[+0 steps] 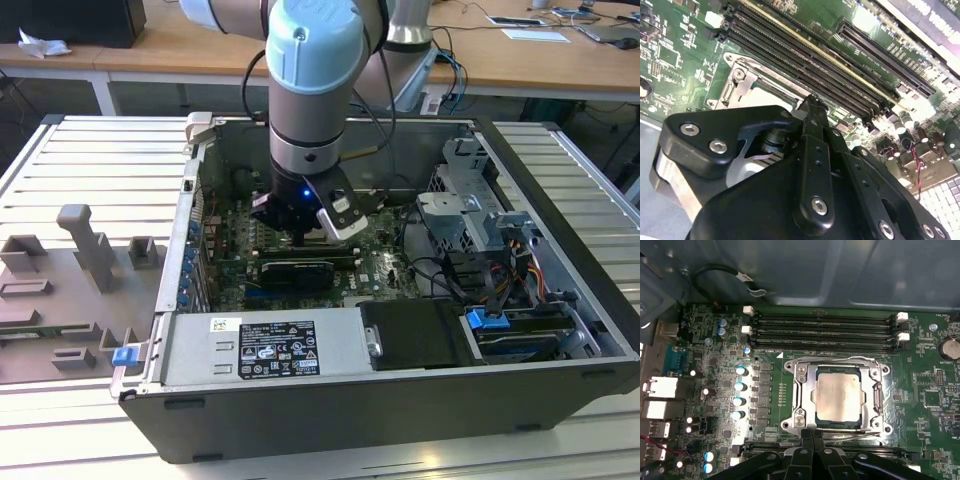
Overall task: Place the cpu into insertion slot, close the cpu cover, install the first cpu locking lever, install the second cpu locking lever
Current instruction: 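Install the second cpu locking lever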
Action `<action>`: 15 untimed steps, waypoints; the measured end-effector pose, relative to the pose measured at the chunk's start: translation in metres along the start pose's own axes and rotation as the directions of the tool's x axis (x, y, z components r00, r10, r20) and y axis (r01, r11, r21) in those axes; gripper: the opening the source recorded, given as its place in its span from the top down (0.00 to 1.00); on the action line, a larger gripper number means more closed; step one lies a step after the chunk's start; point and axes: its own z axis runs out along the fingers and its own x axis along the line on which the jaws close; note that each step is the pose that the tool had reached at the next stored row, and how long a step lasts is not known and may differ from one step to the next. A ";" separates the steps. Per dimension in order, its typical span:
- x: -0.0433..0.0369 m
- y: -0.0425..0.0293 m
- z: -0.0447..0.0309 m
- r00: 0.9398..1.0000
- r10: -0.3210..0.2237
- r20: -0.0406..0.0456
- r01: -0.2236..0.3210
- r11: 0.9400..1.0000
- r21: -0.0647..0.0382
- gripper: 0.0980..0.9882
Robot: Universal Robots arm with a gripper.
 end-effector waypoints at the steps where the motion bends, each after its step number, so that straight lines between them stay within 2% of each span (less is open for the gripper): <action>1: 0.0004 -0.0006 0.0005 1.000 0.000 0.000 0.000 1.000 -0.004 0.99; 2: 0.0006 -0.0011 0.0009 1.000 0.000 0.000 0.000 1.000 -0.006 0.99; 5: 0.0052 -0.0058 0.0015 1.000 0.000 0.001 0.000 1.000 -0.031 0.99; 9: 0.0121 -0.0075 0.0021 1.000 0.000 0.002 0.000 0.999 -0.038 0.99; 10: 0.0158 -0.0086 0.0028 1.000 0.000 0.002 0.000 0.999 -0.043 0.99; 15: 0.0170 -0.0106 0.0082 1.000 0.000 0.002 0.000 0.998 -0.057 0.99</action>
